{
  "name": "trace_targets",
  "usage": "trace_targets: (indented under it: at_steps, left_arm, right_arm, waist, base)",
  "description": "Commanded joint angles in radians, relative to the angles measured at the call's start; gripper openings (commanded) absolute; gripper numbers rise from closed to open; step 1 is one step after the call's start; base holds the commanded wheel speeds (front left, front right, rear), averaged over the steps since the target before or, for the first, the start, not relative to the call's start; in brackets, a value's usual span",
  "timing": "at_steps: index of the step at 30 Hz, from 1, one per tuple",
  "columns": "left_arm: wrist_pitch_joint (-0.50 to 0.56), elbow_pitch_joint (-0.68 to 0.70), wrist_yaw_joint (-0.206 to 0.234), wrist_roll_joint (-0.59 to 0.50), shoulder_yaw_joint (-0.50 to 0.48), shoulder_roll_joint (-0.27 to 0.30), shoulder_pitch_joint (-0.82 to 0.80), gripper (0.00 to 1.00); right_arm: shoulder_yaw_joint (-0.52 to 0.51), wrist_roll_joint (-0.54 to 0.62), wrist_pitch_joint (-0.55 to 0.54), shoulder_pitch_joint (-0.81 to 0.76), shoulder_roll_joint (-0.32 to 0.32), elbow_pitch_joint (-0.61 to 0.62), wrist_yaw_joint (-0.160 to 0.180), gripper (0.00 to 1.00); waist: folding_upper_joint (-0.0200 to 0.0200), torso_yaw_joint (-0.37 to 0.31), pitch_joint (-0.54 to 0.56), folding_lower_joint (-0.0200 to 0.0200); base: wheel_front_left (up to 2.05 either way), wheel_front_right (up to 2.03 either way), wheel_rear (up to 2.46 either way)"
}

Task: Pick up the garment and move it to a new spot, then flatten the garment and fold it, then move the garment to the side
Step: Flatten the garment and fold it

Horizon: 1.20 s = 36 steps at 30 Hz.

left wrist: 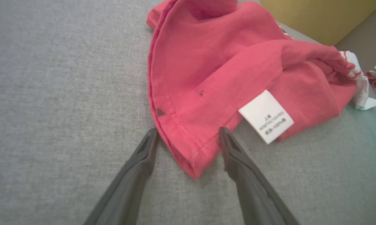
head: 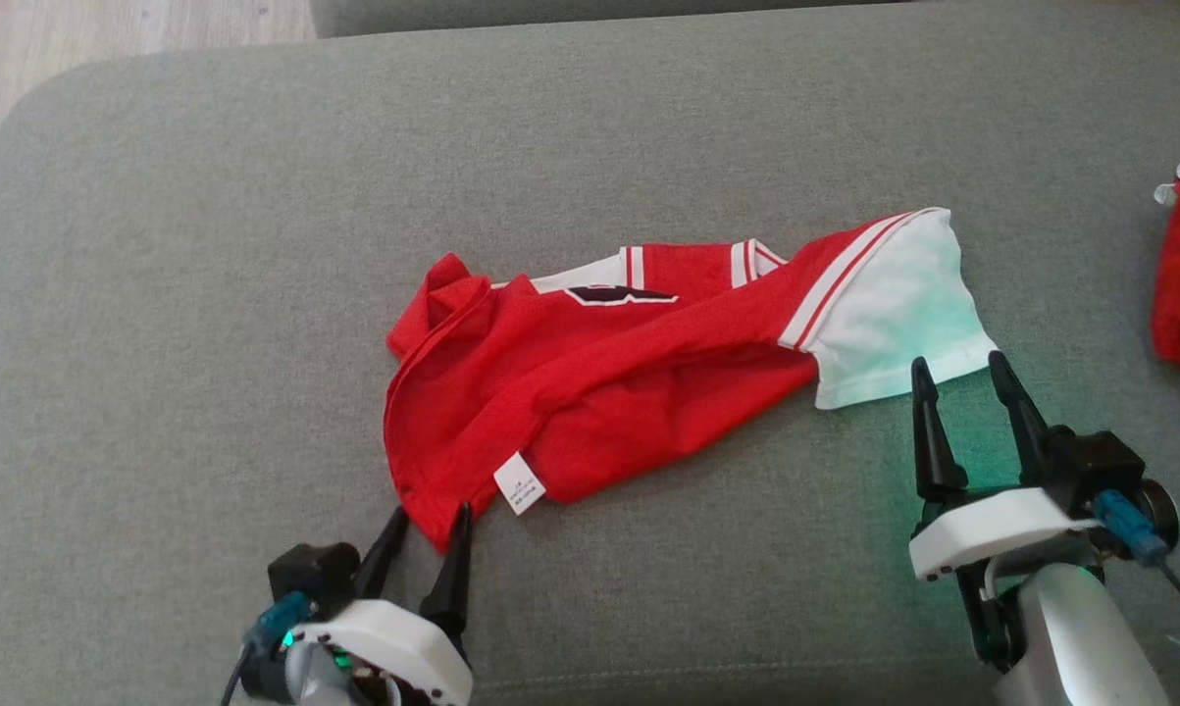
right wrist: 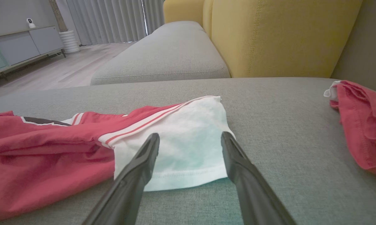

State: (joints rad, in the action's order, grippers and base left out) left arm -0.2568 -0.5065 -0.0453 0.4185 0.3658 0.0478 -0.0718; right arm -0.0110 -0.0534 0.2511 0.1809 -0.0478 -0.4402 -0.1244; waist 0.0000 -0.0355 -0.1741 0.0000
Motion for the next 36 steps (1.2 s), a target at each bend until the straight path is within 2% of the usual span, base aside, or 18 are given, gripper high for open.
trace_targets:
  at_steps: [1, 5, 6, 7, 8, 9, 19, 32, 33, 34, 35, 36]
  left_arm:
    - [-0.005, 0.009, -0.007, 0.016, -0.014, 0.002, -0.017, 1.00]
    - [-0.005, 0.007, -0.012, 0.018, -0.004, 0.002, -0.020, 1.00]
    - [-0.005, 0.009, -0.013, 0.019, -0.003, 0.002, -0.021, 0.88]
    - [-0.005, 0.010, -0.014, 0.018, -0.002, 0.002, -0.022, 0.38]
    - [-0.005, 0.011, -0.015, 0.019, -0.002, 0.002, -0.022, 0.09]
    - [-0.005, 0.007, -0.013, 0.025, -0.001, 0.002, -0.021, 0.00]
    - [-0.005, 0.004, -0.015, 0.009, -0.034, 0.002, -0.031, 0.00]
    - [-0.005, 0.022, -0.029, -0.024, -0.034, 0.002, -0.057, 0.00]
    - [-0.005, 0.023, -0.029, -0.029, -0.034, 0.002, -0.060, 0.00]
    - [-0.005, 0.025, -0.030, -0.032, -0.035, 0.002, -0.063, 0.00]
    - [-0.005, 0.027, -0.030, -0.033, -0.037, 0.002, -0.065, 0.00]
    - [-0.005, 0.029, -0.029, -0.037, -0.040, 0.002, -0.068, 0.00]
  right_arm:
    - [0.021, -0.011, 0.011, 0.036, -0.002, 0.024, -0.006, 1.00]
    - [0.020, -0.012, 0.011, 0.039, -0.002, 0.020, -0.006, 1.00]
    - [0.017, -0.010, 0.011, 0.040, -0.002, 0.019, -0.006, 1.00]
    - [0.014, -0.010, 0.011, 0.041, -0.002, 0.016, -0.006, 1.00]
    - [0.010, -0.008, 0.011, 0.041, -0.002, 0.014, -0.006, 1.00]
    - [0.006, -0.005, 0.011, 0.041, -0.002, 0.010, -0.006, 1.00]
    - [-0.068, 0.003, 0.011, 0.077, -0.002, -0.070, -0.006, 1.00]
    - [-0.219, 0.106, 0.004, 0.245, -0.002, -0.339, -0.006, 1.00]
    - [-0.223, 0.110, 0.002, 0.256, -0.002, -0.362, -0.006, 0.95]
    - [-0.230, 0.112, -0.001, 0.264, -0.002, -0.383, -0.006, 0.75]
    - [-0.234, 0.117, -0.001, 0.272, -0.002, -0.401, -0.006, 0.51]
    - [-0.240, 0.116, 0.000, 0.280, -0.002, -0.419, -0.006, 0.16]
  waist:
    - [0.0000, -0.001, 0.002, 0.0000]
    - [0.0000, -0.003, 0.003, 0.0000]
    - [0.0000, -0.004, 0.002, 0.0000]
    - [0.0000, -0.005, 0.003, 0.0000]
    - [0.0000, -0.005, 0.003, 0.0000]
    - [0.0000, -0.005, 0.003, 0.0000]
    - [0.0000, 0.009, -0.012, 0.0000]
    - [0.0000, 0.050, -0.070, 0.0000]
    - [0.0000, 0.053, -0.074, 0.0000]
    - [0.0000, 0.055, -0.077, 0.0000]
    - [0.0000, 0.056, -0.081, 0.0000]
    - [0.0000, 0.058, -0.083, 0.0000]
  base:
    - [0.00, 0.00, 0.00]
    - [0.00, 0.00, 0.00]
    - [0.00, 0.00, 0.00]
    - [0.00, 0.00, 0.00]
    - [0.00, 0.00, 0.00]
    - [0.00, 0.00, 0.00]
    - [0.00, 0.00, 0.00]
    - [0.00, 0.00, 0.00]
    - [0.00, 0.00, 0.00]
    - [0.00, 0.00, 0.00]
    - [0.00, 0.00, 0.00]
    - [0.00, 0.00, 0.00]
